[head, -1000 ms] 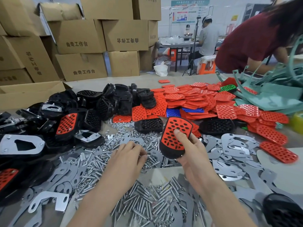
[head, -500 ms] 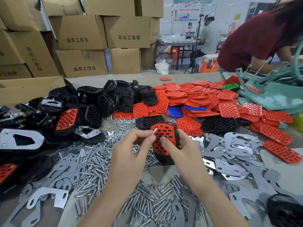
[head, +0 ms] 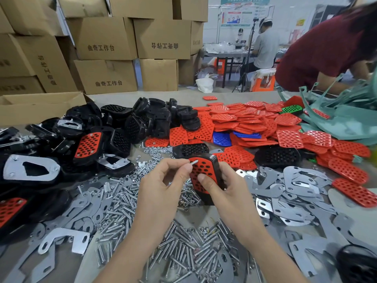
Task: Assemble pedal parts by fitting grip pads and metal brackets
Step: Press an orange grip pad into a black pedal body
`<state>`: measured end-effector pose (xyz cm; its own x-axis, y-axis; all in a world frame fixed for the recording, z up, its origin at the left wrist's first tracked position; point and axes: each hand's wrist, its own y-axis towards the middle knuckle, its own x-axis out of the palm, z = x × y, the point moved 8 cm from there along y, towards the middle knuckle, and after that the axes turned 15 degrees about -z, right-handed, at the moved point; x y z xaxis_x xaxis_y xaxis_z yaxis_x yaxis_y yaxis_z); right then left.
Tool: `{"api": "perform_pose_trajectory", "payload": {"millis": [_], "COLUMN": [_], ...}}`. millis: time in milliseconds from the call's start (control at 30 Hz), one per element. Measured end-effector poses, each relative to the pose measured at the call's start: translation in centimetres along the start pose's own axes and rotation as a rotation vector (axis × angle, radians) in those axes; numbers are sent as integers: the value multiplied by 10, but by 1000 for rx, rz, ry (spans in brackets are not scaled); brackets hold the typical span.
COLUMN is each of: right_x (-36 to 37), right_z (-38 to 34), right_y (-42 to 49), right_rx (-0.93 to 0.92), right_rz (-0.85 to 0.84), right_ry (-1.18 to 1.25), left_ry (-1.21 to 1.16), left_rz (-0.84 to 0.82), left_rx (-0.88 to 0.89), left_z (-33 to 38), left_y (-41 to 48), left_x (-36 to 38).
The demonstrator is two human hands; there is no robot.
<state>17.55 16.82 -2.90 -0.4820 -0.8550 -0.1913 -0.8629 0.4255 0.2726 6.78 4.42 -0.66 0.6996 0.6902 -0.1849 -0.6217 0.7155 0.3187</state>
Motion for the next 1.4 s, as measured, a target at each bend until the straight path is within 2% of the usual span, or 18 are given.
{"api": "perform_pose_trajectory", "payload": {"millis": [500, 667, 767, 867, 1133, 1333, 1400], "right_x": [8, 14, 17, 16, 11, 11, 5], "right_z": [-7, -7, -11, -15, -7, 0, 9], "right_y": [-2, -1, -4, -6, -4, -3, -2], "right_rx": [-43, -41, -56, -53, 60, 138, 198], "right_rz": [-35, -124, -157, -120, -4, 48, 112], "right_ry": [-147, -40, 54, 159, 287, 340, 376], "left_ry": [-26, 1, -60, -184, -172, -123, -5], "left_rz": [-36, -17, -108, -137, -157, -179, -179], "left_rx": [-18, -39, -44, -15, -12, -50, -60], "left_z": [-2, -3, -1, 3, 3, -3, -6], "left_y": [1, 6, 9, 7, 3, 5, 6], "left_x": [3, -6, 0, 8, 17, 12, 2]}}
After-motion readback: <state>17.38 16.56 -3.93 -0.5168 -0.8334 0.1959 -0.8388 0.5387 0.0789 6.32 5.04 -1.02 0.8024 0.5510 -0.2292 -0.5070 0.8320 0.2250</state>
